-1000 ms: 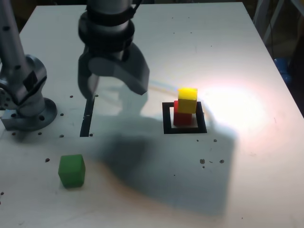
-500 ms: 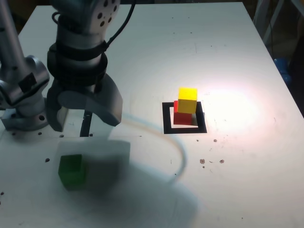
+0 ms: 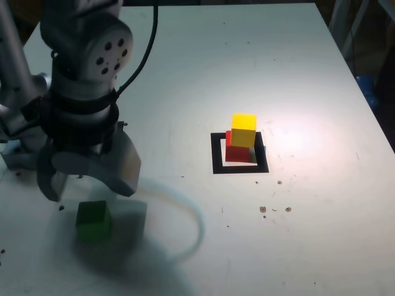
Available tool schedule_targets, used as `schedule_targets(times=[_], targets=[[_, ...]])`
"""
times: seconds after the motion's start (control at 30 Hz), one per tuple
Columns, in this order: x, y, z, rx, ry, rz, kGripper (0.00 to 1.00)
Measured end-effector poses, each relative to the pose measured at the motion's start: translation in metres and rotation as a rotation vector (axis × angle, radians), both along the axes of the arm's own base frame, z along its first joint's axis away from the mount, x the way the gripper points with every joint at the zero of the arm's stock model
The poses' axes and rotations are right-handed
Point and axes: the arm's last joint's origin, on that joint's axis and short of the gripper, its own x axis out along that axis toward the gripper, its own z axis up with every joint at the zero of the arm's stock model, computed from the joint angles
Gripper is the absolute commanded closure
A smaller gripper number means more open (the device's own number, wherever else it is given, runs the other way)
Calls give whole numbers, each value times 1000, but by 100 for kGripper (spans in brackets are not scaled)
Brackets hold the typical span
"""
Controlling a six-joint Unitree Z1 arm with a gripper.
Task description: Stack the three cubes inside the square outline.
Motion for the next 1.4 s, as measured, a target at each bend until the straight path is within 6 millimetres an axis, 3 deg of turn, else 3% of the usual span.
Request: schedule_targets(times=[0.53,0.67,0.87,0.93,1.1,1.4], targets=[[11,-19,-35,-52,59,-48,9],[13,-21,-39,-60,67,-56,20],[14,-22,-40,-55,59,-60,57],[15,-22,-41,-54,45,-63,66],[16,-22,-43,-57,23,-67,71],[16,-22,-44,-58,18,-67,71]])
